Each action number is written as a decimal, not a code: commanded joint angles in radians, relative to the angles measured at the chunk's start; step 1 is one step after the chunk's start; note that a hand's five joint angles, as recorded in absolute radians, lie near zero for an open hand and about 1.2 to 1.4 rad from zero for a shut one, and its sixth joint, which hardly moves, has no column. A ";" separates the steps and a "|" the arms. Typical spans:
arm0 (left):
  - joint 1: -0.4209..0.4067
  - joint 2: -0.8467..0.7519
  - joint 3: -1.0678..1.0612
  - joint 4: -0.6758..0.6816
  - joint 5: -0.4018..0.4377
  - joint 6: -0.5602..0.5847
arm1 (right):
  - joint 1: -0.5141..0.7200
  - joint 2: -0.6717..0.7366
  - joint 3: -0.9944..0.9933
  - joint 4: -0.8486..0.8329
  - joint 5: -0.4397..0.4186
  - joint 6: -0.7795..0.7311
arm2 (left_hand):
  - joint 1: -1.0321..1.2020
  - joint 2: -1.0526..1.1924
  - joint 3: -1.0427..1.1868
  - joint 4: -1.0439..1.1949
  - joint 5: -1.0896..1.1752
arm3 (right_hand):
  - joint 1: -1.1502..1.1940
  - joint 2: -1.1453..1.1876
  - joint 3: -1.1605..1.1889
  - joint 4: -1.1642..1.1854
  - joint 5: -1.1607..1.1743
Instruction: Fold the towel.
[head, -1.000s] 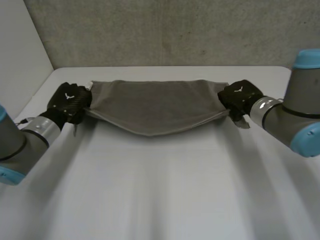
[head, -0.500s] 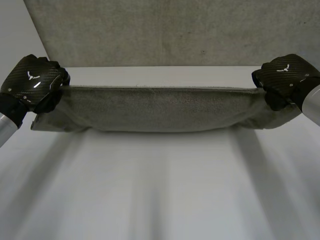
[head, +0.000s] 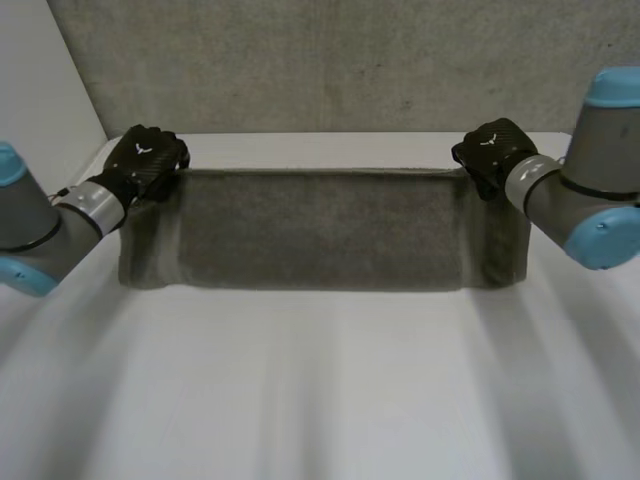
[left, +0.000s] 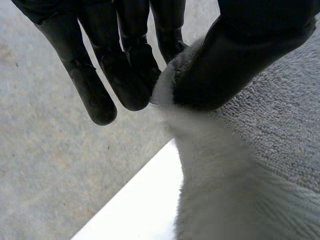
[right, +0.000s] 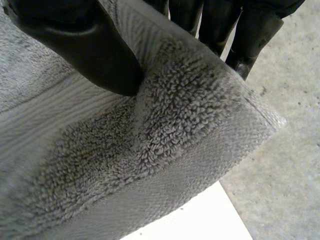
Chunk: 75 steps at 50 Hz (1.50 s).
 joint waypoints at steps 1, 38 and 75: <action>-0.007 -0.161 0.206 -0.076 -0.013 0.000 | 0.001 0.231 -0.273 -0.004 0.047 -0.003 | 0.162 0.050 0.048 0.033 0.122 | 0.084 0.065 0.060 0.059 0.052; -0.062 -0.169 0.287 -0.078 -0.180 -0.013 | 0.069 0.288 -0.486 -0.039 0.239 0.016 | -1.051 -1.162 -1.164 -1.179 -1.090 | -1.138 -1.156 -1.162 -1.163 -1.170; -0.042 0.448 -0.652 0.160 -0.179 -0.238 | -0.146 -0.116 0.538 -0.200 -0.043 0.208 | -0.957 -1.068 -1.070 -1.085 -0.996 | -0.934 -0.953 -0.958 -0.959 -0.966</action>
